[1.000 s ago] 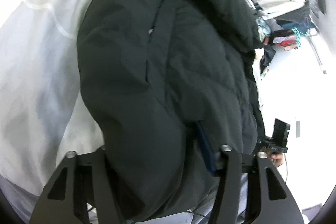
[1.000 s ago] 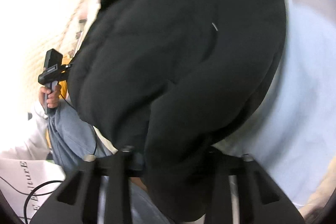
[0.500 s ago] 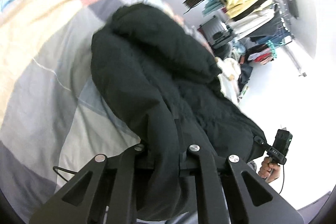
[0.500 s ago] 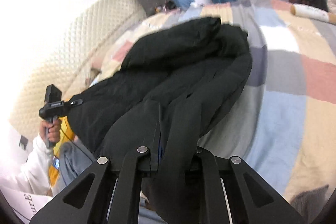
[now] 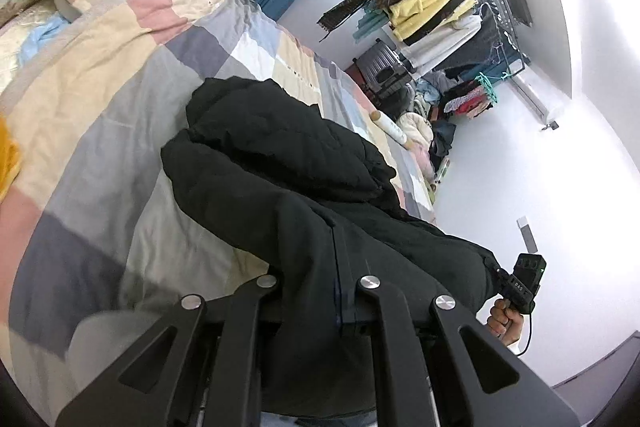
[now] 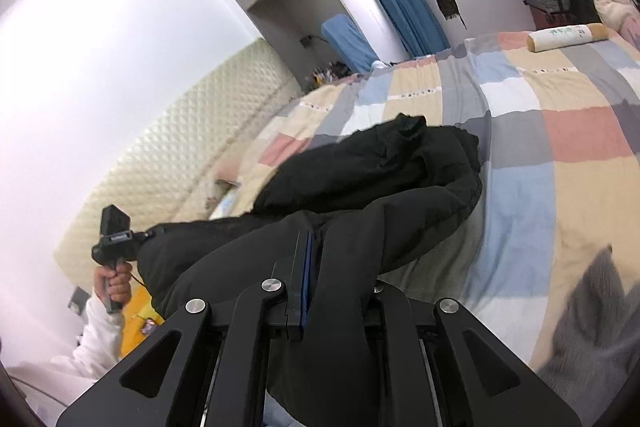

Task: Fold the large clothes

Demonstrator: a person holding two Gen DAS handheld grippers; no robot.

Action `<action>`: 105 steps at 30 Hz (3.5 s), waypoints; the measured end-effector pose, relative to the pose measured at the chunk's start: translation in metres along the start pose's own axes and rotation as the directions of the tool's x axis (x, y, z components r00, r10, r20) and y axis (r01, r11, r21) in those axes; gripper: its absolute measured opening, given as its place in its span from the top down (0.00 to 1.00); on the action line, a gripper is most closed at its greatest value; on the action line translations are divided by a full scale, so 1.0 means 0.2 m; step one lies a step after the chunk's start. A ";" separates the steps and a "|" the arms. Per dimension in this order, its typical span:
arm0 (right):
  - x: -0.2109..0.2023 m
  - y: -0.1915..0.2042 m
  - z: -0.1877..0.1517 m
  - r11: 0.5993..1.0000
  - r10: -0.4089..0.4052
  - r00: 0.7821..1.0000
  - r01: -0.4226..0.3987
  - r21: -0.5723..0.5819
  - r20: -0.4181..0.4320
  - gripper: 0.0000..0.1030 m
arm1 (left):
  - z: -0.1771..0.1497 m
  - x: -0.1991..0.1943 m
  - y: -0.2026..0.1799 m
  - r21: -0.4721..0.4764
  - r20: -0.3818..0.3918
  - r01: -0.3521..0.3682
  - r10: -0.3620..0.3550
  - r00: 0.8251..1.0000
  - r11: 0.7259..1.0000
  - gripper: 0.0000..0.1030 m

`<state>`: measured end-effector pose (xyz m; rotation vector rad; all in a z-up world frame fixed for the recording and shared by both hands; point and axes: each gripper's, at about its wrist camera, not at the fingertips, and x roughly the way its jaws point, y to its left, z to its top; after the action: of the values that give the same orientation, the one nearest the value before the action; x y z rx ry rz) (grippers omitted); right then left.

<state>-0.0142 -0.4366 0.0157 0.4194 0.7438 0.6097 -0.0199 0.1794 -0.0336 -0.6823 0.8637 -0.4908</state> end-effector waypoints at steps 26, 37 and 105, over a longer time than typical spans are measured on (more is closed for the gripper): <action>0.12 -0.13 0.39 0.989 -0.035 0.995 0.020 0.148 0.096 0.92 | 0.39 0.06 0.05 -0.044 0.101 -0.027 0.031 0.994 0.999 0.89; 0.52 -0.41 0.71 0.959 -0.162 0.984 0.139 0.247 0.073 0.93 | 0.73 0.48 0.02 0.031 0.209 -0.281 0.269 0.940 0.959 0.89; 1.66 -0.15 0.45 0.867 -0.465 0.886 0.454 -0.204 -0.003 0.04 | 0.52 1.50 -0.20 0.381 0.241 -0.544 0.488 0.839 0.747 0.19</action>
<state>0.2548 -0.2563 -0.1064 0.0322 0.7912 0.2382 0.2297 -0.0042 -0.1129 -0.0362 0.7464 -0.1182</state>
